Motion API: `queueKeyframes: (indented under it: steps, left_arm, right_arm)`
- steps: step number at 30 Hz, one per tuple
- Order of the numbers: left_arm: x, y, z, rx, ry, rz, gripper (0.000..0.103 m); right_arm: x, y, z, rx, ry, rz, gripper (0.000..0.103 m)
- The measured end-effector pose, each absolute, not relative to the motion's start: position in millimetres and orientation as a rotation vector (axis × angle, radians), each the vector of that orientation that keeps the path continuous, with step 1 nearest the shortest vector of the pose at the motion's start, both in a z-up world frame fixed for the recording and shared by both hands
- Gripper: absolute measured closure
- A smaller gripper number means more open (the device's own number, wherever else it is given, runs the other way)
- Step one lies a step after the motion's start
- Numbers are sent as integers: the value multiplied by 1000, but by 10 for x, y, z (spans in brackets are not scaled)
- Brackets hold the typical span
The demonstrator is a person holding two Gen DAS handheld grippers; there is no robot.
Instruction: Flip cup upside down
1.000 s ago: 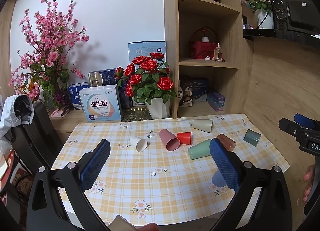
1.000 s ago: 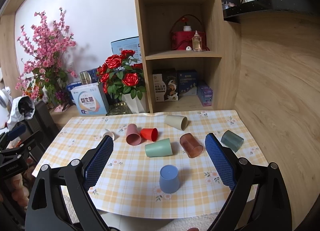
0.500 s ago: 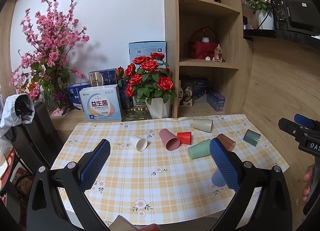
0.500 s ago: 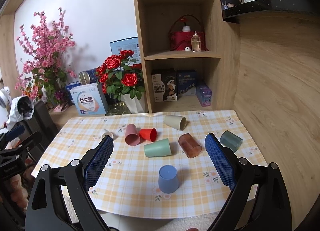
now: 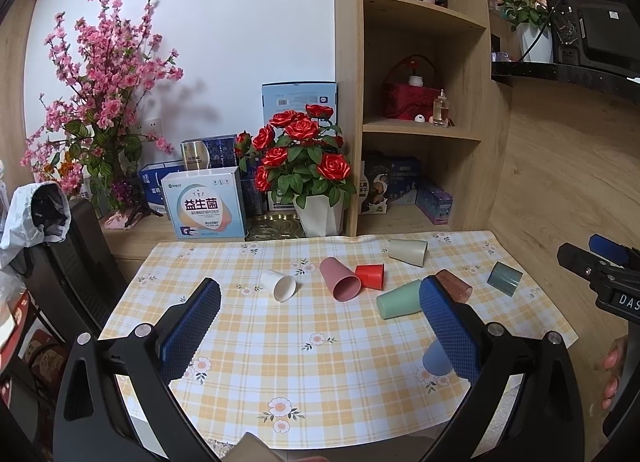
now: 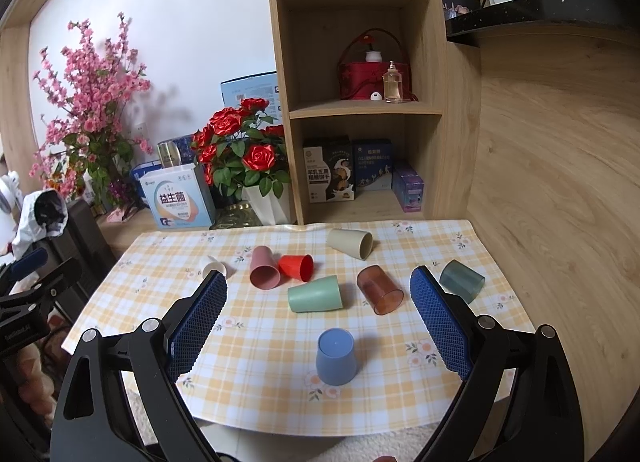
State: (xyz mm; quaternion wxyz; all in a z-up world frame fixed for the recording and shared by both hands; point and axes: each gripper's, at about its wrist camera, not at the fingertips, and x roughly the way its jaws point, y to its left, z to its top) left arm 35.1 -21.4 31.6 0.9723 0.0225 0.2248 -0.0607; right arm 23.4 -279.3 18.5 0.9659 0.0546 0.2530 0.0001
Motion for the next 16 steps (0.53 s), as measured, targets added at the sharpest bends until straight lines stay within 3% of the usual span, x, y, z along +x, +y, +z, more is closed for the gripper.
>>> queueKeyframes:
  steps: [16]
  left_arm:
    - [341,-233,311,54,454,-120,6]
  right_arm:
    - [234,-2786,186,109,513,0,13]
